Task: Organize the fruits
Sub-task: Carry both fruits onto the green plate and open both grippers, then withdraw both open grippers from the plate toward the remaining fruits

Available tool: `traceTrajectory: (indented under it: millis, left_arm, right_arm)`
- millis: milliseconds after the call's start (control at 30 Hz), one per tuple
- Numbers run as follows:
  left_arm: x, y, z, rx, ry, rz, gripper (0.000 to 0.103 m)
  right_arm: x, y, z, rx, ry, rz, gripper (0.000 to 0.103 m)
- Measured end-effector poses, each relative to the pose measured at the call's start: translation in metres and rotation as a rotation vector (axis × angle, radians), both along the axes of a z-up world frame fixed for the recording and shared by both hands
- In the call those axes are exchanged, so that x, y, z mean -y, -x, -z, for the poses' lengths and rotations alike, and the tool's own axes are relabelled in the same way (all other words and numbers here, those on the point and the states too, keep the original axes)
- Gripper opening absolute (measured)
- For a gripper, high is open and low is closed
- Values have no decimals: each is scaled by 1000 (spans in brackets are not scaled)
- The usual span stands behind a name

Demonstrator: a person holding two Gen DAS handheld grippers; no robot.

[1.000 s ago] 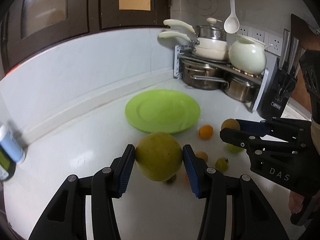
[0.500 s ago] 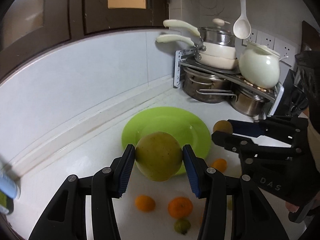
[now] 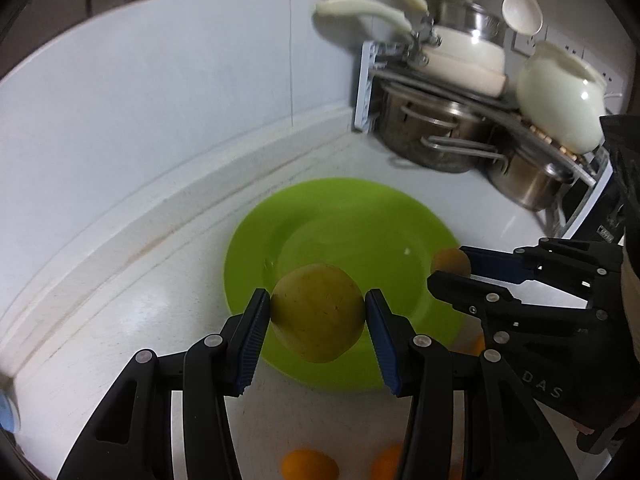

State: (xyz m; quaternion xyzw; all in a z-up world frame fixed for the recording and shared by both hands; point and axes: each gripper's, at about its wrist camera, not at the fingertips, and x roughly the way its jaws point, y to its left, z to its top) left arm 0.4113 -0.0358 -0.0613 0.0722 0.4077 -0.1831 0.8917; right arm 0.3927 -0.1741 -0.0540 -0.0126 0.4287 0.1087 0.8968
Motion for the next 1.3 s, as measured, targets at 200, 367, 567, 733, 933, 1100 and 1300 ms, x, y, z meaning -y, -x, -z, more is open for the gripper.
traceTrajectory:
  millis: [200, 367, 567, 733, 933, 1100, 1300]
  left_arm:
    - [2, -11, 16, -34, -8, 9, 49]
    - [3, -15, 22, -56, -10, 15, 49]
    - [1, -18, 27, -66, -9, 18, 49]
    - [2, -18, 25, -51, -8, 21, 49]
    - [0, -10, 8, 12, -14, 19, 50]
    - [-7, 5, -4, 36, -1, 6, 51]
    - [-17, 35, -22, 70, 36, -10, 56]
  right_arm:
    - [1, -7, 12, -39, -3, 4, 28]
    - [0, -14, 18, -68, -3, 0, 28]
    - [-3, -21, 25, -88, -3, -6, 28]
    - [-4, -22, 27, -90, -3, -2, 28]
    - [-5, -15, 20, -61, 3, -5, 29]
    - [-6, 1, 9, -26, 11, -9, 29]
    - [-3, 27, -10, 25, -20, -1, 29]
